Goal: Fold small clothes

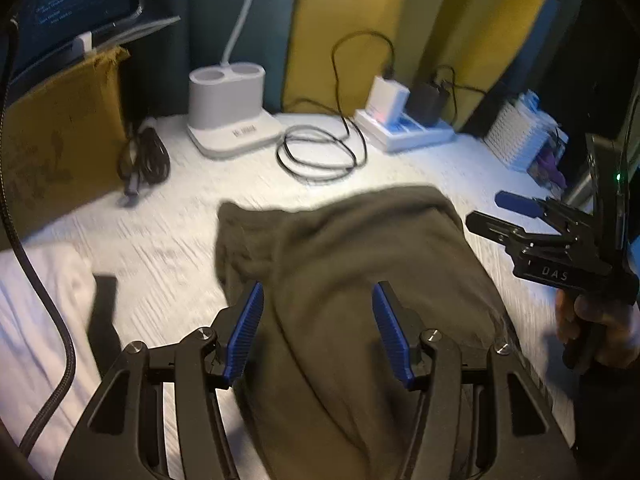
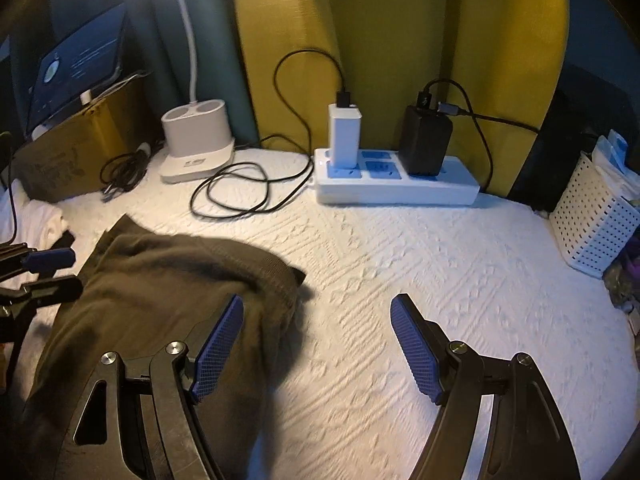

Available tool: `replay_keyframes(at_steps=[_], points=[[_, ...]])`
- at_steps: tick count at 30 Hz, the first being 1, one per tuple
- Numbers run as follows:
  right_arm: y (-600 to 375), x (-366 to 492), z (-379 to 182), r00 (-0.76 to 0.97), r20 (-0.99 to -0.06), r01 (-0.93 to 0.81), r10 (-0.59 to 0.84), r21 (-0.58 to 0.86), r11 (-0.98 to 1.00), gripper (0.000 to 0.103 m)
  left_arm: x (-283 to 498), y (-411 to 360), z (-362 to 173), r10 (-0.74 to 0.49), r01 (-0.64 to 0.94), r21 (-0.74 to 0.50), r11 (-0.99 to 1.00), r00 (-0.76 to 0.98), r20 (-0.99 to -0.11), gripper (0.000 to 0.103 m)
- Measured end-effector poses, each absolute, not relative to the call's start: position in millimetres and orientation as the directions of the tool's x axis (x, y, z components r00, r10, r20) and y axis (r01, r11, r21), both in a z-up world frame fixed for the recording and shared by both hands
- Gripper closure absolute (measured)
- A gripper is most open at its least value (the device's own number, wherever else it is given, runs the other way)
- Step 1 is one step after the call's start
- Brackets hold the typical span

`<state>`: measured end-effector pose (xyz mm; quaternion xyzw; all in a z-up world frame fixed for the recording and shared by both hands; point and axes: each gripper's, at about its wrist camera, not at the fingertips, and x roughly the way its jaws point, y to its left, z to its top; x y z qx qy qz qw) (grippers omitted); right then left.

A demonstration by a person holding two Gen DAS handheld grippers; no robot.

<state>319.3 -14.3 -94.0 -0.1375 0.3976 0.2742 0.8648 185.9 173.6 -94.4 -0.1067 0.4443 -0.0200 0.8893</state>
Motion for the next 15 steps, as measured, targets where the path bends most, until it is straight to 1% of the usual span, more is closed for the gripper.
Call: replay_keyframes(at_steps=[3, 5, 7, 9, 15], points=[[-12, 309, -102, 0.506, -0.779, -0.606, 0.37, -0.016, 0.795, 0.026, 179, 166, -106, -0.131, -0.065, -0.205, 0.977, 0.577, -0.806, 0.046], [-11, 303, -110, 0.486, -0.794, -0.622, 0.365, -0.021, 0.783, 0.026, 174, 166, -118, -0.106, -0.092, -0.187, 0.978, 0.554, -0.825, 0.046], [-13, 297, -119, 0.478, -0.804, -0.629, 0.354, -0.032, 0.776, 0.026, 170, 166, -122, -0.089, -0.093, -0.171, 0.981, 0.566, -0.82, 0.046], [-19, 293, -121, 0.479, -0.801, -0.625, 0.358, -0.025, 0.78, 0.026, 166, 166, -122, -0.07, -0.097, -0.151, 0.984, 0.567, -0.821, 0.046], [-34, 288, -116, 0.493, -0.795, -0.606, 0.353, -0.023, 0.795, 0.026, 157, 182, -110, -0.077, -0.125, -0.183, 0.975, 0.58, -0.811, 0.046]])
